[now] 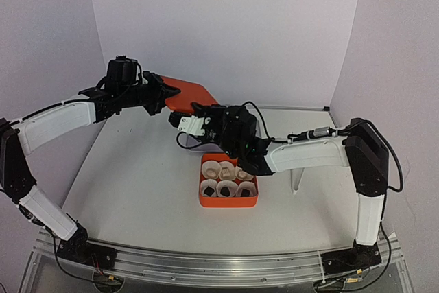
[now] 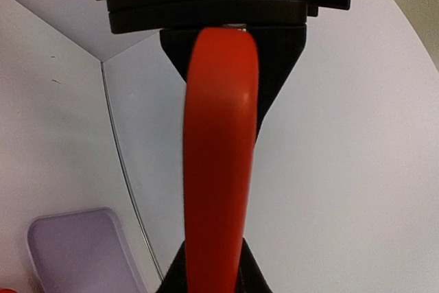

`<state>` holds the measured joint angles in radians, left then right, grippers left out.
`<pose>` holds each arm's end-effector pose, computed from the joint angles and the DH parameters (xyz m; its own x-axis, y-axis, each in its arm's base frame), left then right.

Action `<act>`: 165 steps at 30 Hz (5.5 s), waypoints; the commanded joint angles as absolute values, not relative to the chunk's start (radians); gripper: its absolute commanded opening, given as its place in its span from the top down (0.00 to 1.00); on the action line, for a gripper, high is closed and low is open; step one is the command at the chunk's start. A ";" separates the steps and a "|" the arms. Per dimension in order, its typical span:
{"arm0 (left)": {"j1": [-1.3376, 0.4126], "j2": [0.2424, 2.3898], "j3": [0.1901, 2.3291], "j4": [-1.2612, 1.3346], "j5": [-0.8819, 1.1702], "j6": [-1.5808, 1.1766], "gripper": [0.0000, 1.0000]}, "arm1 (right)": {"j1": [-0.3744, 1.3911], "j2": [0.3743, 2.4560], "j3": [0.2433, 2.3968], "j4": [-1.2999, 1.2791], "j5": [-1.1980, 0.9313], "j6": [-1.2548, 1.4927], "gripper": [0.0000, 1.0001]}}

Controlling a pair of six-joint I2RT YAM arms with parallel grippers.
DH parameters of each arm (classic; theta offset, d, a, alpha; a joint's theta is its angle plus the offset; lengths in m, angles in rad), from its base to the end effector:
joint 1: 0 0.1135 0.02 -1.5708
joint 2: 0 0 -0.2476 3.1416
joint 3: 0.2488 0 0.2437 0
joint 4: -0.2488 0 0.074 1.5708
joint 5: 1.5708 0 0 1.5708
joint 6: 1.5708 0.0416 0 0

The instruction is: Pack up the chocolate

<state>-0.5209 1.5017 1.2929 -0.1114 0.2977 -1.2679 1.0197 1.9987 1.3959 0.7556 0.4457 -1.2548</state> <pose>0.3013 -0.1870 0.3344 -0.7660 -0.6125 -0.1950 -0.0466 0.3555 -0.9335 0.2570 0.3838 0.2713 0.5434 -0.7538 -0.3695 -0.0938 0.3829 -0.9190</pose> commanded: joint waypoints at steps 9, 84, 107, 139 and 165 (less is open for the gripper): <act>-0.522 1.514 1.275 -0.015 0.307 -1.167 1.00 | 1.067 1.936 1.267 0.828 0.516 -1.117 0.26; -0.442 1.291 0.932 -0.109 0.444 -0.687 0.00 | 0.573 1.761 1.124 0.664 -0.874 1.140 1.00; -0.520 1.695 1.073 -0.112 0.645 -0.654 0.01 | 0.563 1.919 1.035 0.517 -0.876 1.083 1.00; -0.588 1.806 1.182 -0.258 0.651 -0.565 0.01 | 0.536 1.806 0.973 0.445 -0.861 1.056 1.00; -0.634 1.883 1.274 -0.350 0.640 -0.534 0.12 | 0.507 1.806 0.931 0.444 -0.896 1.054 1.00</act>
